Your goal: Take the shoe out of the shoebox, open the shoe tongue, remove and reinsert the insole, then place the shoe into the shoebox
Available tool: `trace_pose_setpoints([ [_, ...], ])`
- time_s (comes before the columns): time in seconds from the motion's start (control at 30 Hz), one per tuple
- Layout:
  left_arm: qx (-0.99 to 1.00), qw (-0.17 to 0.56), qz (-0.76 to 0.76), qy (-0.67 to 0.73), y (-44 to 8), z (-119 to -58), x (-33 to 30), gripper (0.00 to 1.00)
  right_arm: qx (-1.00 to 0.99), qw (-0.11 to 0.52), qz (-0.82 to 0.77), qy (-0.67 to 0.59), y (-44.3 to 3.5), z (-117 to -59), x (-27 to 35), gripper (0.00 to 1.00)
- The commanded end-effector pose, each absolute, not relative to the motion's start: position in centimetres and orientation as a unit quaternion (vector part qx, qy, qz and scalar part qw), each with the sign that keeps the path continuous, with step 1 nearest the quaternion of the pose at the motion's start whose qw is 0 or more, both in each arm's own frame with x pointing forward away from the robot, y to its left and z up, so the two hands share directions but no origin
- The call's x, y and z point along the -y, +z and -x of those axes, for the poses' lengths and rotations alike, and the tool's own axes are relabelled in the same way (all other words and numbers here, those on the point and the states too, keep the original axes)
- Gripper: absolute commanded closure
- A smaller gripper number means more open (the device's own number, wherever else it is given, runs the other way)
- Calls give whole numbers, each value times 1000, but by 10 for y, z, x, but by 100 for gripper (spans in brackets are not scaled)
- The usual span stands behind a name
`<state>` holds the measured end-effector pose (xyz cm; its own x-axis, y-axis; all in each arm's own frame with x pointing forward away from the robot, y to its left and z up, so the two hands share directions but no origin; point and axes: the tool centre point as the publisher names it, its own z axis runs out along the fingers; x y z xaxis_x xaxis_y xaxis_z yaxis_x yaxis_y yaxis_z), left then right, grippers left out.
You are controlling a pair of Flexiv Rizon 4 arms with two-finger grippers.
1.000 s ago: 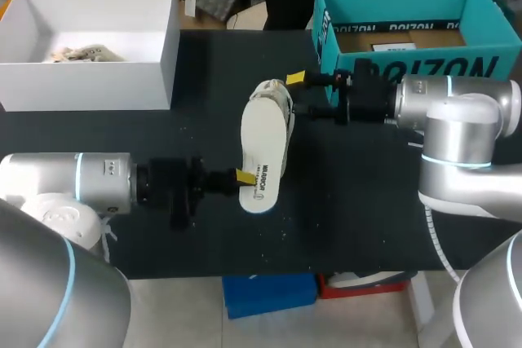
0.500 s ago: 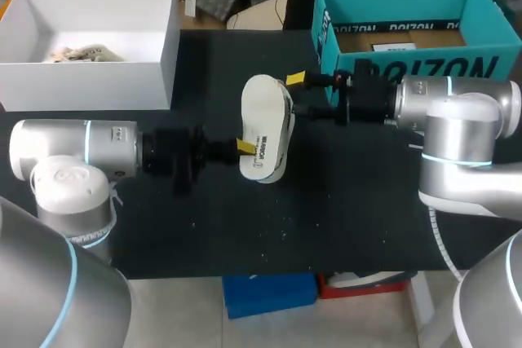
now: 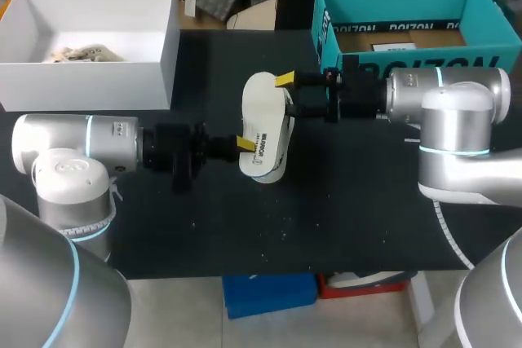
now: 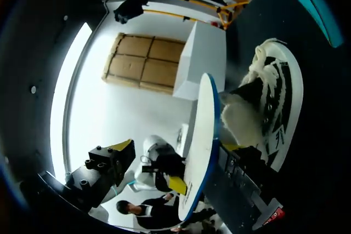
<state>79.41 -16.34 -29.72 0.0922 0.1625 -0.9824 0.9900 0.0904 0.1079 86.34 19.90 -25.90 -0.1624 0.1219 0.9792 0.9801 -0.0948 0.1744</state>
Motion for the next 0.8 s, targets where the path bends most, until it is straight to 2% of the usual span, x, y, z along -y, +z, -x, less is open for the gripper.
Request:
trace_pose_setpoints([
  [0.03,-537,509,-537,-405,-297,-793,164,100,551,423,500,-517,-263,-865,-211,32],
  [0.1,-537,509,-537,-405,-297,-793,164,100,549,428,504,-511,-265,-861,-214,33],
  [0.13,-537,509,-537,-405,-297,-793,164,100,547,433,506,-508,-266,-859,-216,40],
  [0.2,-537,509,-537,-405,-297,-793,164,100,546,435,507,-505,-268,-857,-219,36],
  [0.27,-537,509,-537,-405,-297,-793,164,100,546,440,509,-500,-272,-854,-222,24],
  [0.33,-537,509,-537,-405,-297,-793,164,100,544,442,509,-500,-275,-853,-224,29],
  [0.47,-537,509,-537,-405,-297,-793,164,100,542,443,511,-499,-277,-852,-226,28],
  [0.57,-537,509,-537,-405,-297,-793,164,100,542,441,514,-498,-277,-851,-225,51],
  [0.8,-537,509,-537,-405,-297,-793,164,100,539,447,514,-495,-283,-850,-227,54],
])
